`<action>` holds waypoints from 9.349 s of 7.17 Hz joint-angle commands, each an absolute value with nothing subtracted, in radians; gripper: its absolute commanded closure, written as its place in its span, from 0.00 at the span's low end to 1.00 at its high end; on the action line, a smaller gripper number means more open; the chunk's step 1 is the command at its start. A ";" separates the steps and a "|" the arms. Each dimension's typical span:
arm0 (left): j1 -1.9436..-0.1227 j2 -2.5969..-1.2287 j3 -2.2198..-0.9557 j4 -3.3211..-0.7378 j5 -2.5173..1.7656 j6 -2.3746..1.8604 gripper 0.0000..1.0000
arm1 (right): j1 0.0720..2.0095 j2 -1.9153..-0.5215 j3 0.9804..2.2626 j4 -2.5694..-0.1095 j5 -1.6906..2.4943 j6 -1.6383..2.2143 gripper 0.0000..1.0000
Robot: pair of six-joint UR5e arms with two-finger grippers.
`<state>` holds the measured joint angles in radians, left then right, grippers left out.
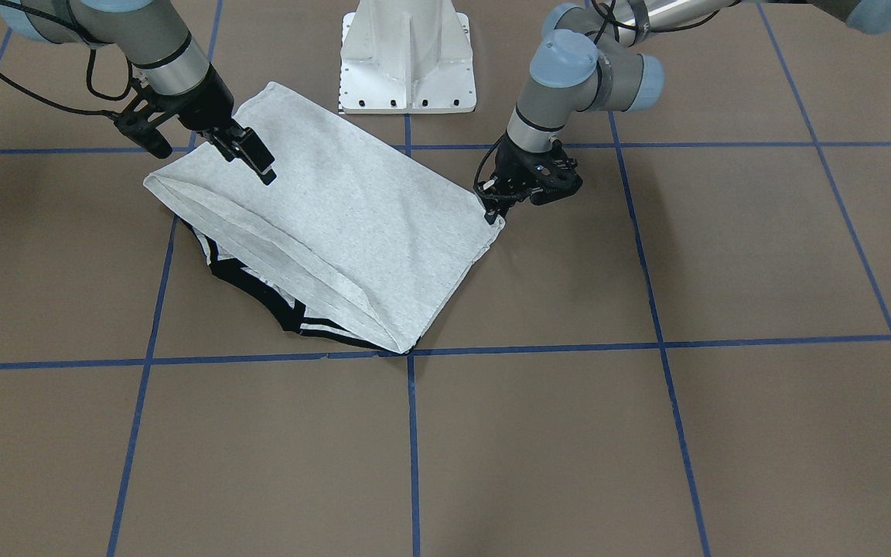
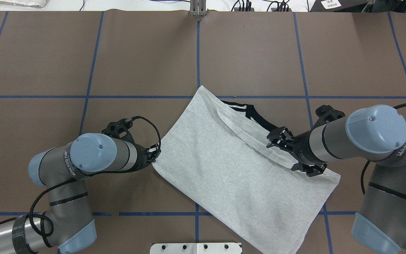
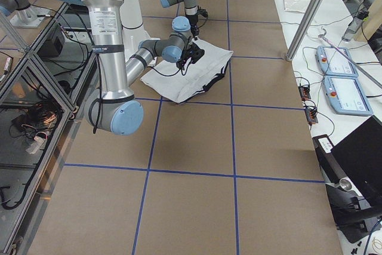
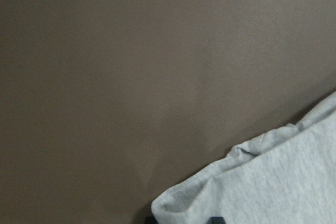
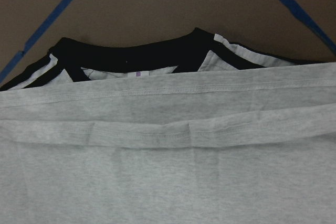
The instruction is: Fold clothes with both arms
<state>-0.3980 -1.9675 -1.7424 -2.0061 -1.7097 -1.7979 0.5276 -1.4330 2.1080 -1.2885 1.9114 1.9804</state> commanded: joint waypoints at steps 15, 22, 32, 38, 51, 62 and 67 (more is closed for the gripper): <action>-0.804 -2.403 -1.007 -2.457 -1.712 -1.420 0.36 | 0.379 -1.257 1.958 -1.302 1.616 1.997 0.00; -0.804 -2.327 -1.101 -2.461 -1.713 -1.420 0.36 | 0.247 -1.134 1.948 -1.571 1.474 1.417 0.56; -0.804 -2.310 -1.126 -2.457 -1.752 -1.425 0.35 | 0.264 -1.176 1.956 -1.572 1.471 1.238 1.00; -0.804 -2.310 -1.134 -2.451 -1.752 -1.425 0.34 | 0.244 -1.246 2.009 -1.571 1.470 1.405 0.76; -0.792 -2.188 -1.331 -2.444 -1.794 -1.465 0.31 | 0.219 -1.152 1.933 -1.559 1.462 2.367 0.03; -0.632 -1.968 -1.818 -2.215 -1.830 -1.730 0.27 | 0.232 -1.106 1.852 -1.562 1.470 2.367 0.24; -0.623 -1.967 -1.818 -2.211 -1.830 -1.732 0.27 | 0.236 -1.104 1.853 -1.559 1.488 2.391 1.00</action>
